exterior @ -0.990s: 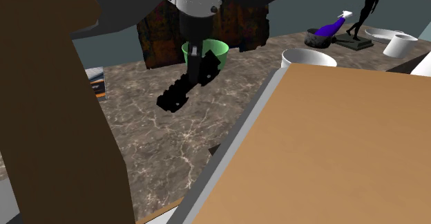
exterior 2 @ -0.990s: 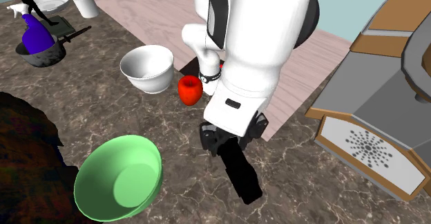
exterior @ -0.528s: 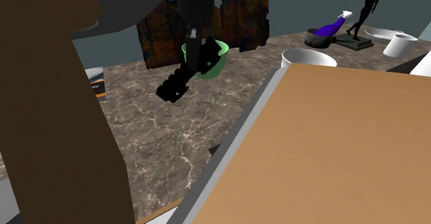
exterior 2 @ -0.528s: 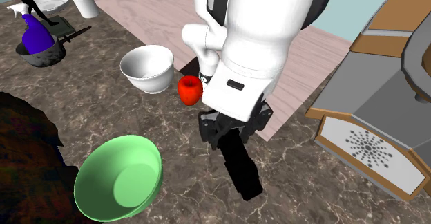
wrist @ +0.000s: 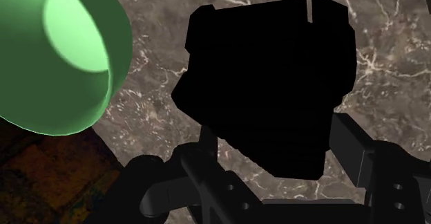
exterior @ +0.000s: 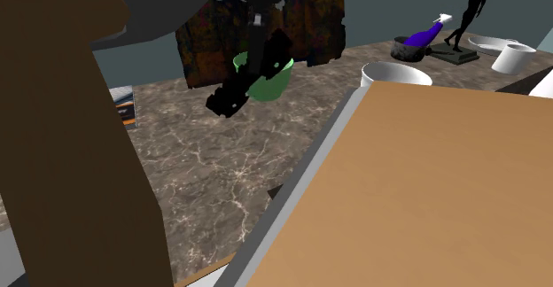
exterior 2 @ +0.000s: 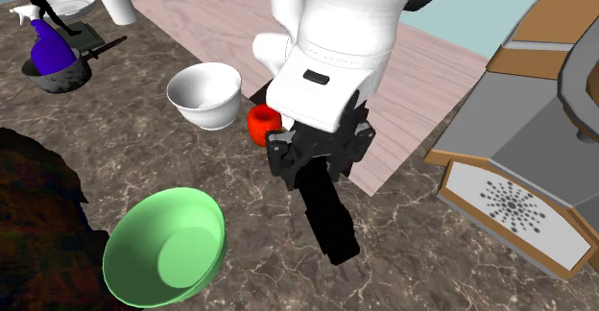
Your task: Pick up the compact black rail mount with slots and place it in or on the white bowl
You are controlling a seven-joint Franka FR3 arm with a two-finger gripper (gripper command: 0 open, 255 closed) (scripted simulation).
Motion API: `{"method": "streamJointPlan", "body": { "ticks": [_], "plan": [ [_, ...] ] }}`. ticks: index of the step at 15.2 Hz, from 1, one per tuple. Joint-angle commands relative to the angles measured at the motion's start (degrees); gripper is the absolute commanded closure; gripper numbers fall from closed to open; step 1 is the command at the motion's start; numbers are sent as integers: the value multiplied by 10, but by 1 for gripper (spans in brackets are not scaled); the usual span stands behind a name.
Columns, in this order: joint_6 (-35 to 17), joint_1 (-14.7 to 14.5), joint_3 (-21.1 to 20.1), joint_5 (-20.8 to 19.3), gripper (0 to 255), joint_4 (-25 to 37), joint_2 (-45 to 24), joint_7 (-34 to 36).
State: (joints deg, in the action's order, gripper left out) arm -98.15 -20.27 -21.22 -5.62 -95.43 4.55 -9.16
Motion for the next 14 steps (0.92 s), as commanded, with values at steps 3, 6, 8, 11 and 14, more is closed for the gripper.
{"method": "streamJointPlan", "body": {
  "ticks": [3, 6, 8, 11, 14],
  "plan": [
    [-12, 15, 30, 29, 255, -82, 80, -49],
    [-16, 22, 58, 43, 255, -139, 137, -88],
    [-16, 26, 77, 49, 255, -173, 173, -113],
    [-13, 31, 106, 52, 255, -219, 223, -149],
    [-7, 37, 135, 50, 255, -258, 270, -185]
  ]
}}
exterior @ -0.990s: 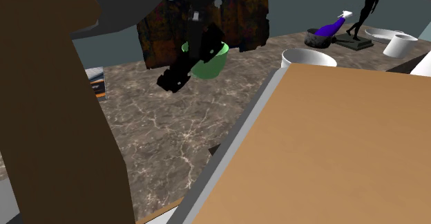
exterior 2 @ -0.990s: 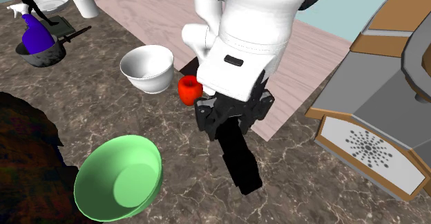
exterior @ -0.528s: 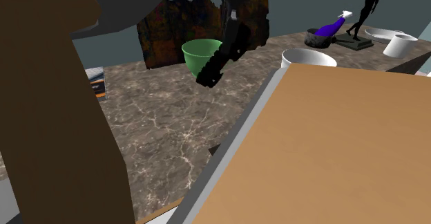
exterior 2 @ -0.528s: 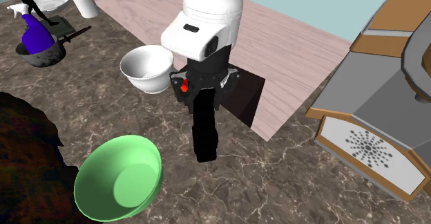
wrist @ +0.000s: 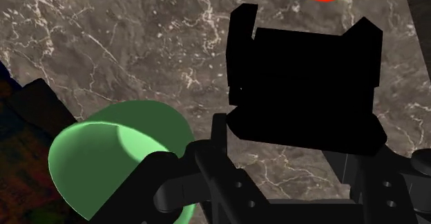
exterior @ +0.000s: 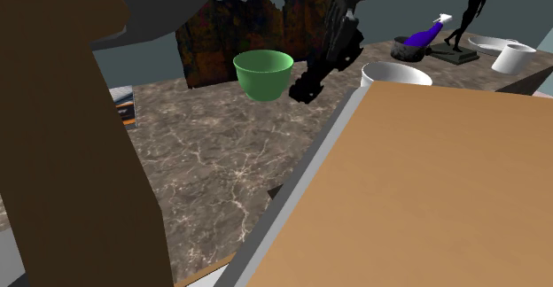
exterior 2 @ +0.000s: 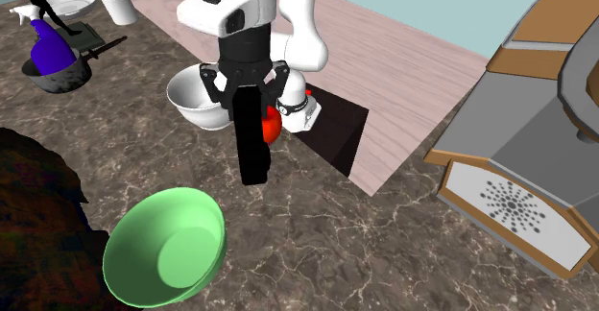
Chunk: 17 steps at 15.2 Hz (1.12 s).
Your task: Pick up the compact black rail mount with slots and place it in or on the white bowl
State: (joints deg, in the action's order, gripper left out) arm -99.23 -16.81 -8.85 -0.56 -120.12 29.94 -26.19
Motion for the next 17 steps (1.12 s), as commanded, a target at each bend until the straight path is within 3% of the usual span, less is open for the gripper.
{"method": "streamJointPlan", "body": {
  "ticks": [1, 9, 17],
  "plan": [
    [6, 5, 22, -3, 255, -23, 30, -27],
    [34, 28, 106, -36, 255, -92, 132, -123],
    [65, 60, 197, -90, 255, -121, 201, -223]
  ]
}}
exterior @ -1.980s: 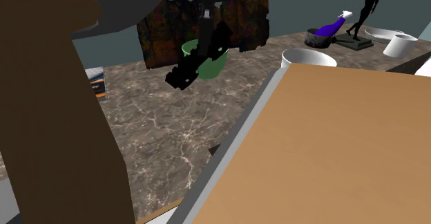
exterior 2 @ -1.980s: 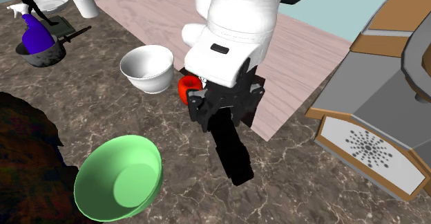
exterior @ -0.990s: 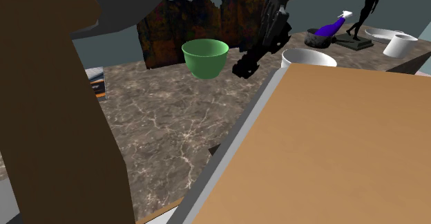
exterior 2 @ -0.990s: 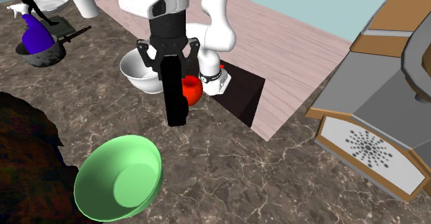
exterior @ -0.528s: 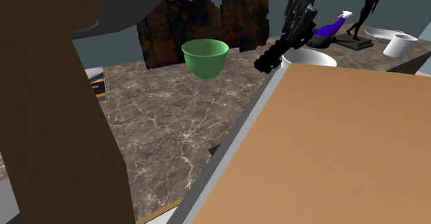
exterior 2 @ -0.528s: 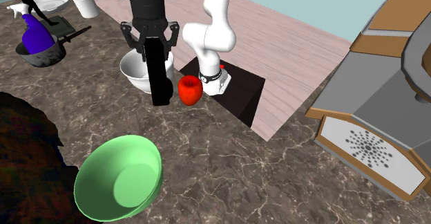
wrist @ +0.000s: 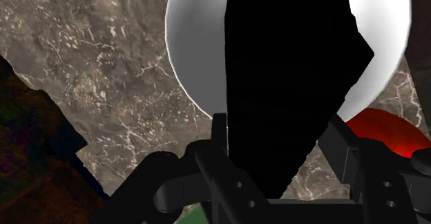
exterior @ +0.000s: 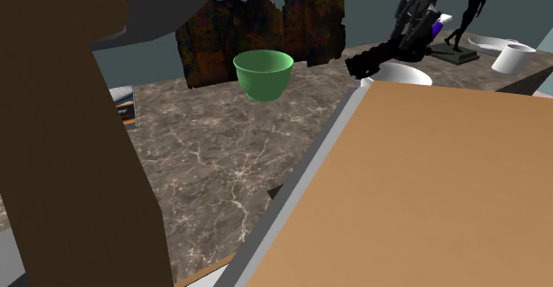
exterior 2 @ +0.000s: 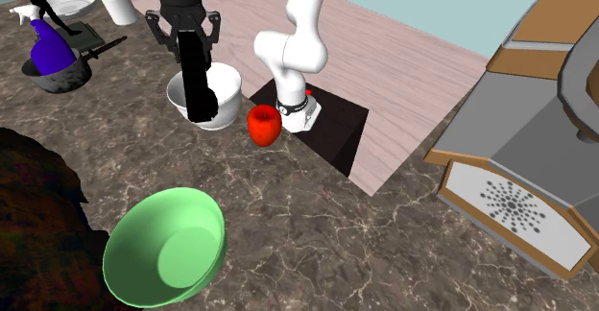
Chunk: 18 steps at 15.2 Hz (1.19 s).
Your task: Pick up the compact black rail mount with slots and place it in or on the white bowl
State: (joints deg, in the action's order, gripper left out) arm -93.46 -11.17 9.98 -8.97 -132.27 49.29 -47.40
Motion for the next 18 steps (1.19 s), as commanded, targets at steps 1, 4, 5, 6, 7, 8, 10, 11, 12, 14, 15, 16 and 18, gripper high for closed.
{"method": "streamJointPlan", "body": {
  "ticks": [1, 4, 5, 6, 7, 8, 10, 11, 12, 14, 15, 16, 18],
  "plan": [
    [11, 8, 21, -14, 255, 0, 13, -24],
    [20, 19, 53, -35, 255, 2, 26, -59],
    [13, 20, 54, -36, 255, -8, 29, -58],
    [7, 20, 55, -38, 255, -18, 32, -58],
    [1, 21, 56, -39, 255, -27, 35, -58],
    [-6, 22, 57, -40, 255, -36, 38, -57],
    [-18, 23, 60, -43, 255, -55, 44, -56],
    [-25, 24, 61, -45, 255, -64, 47, -56],
    [-31, 25, 63, -46, 255, -73, 49, -55],
    [-44, 27, 65, -49, 255, -91, 54, -54],
    [-51, 27, 67, -51, 255, -99, 57, -54],
    [-57, 28, 68, -52, 255, -108, 59, -54],
    [-69, 30, 71, -55, 255, -123, 62, -53]
  ]
}}
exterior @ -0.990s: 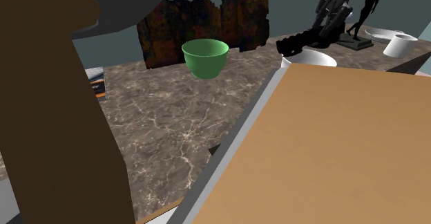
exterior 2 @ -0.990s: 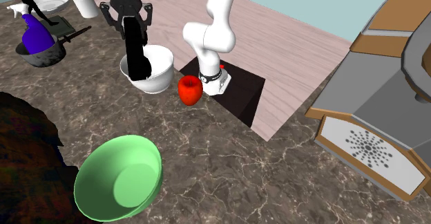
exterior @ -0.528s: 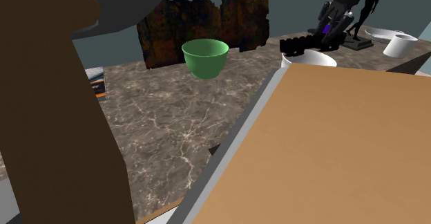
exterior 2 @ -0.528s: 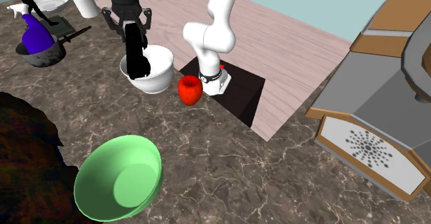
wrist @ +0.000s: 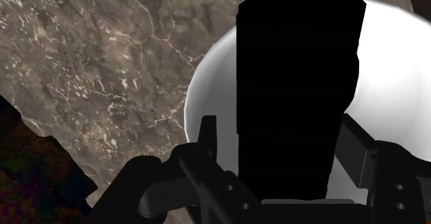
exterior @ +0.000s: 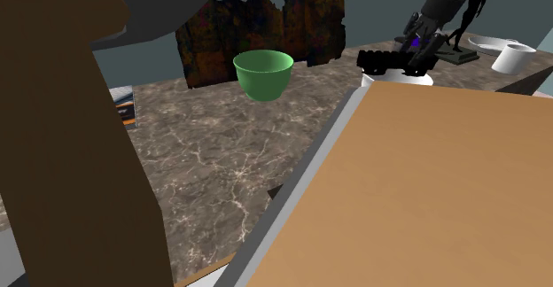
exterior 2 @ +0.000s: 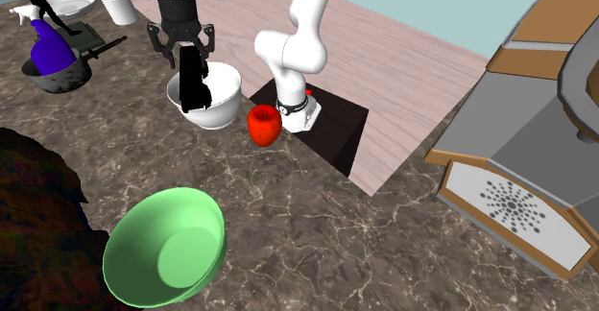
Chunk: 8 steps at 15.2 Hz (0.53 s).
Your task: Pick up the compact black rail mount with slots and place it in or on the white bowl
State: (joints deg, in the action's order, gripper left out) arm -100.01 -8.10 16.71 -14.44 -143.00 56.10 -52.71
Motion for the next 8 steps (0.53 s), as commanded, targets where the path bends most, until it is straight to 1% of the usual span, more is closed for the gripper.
{"method": "streamJointPlan", "body": {
  "ticks": [1, 7, 8],
  "plan": [
    [-3, -1, 3, 0, 255, -16, -6, 0],
    [-3, -1, 3, 0, 255, -16, -6, 0],
    [-4, -1, 3, 0, 0, -14, -9, 0]
  ]
}}
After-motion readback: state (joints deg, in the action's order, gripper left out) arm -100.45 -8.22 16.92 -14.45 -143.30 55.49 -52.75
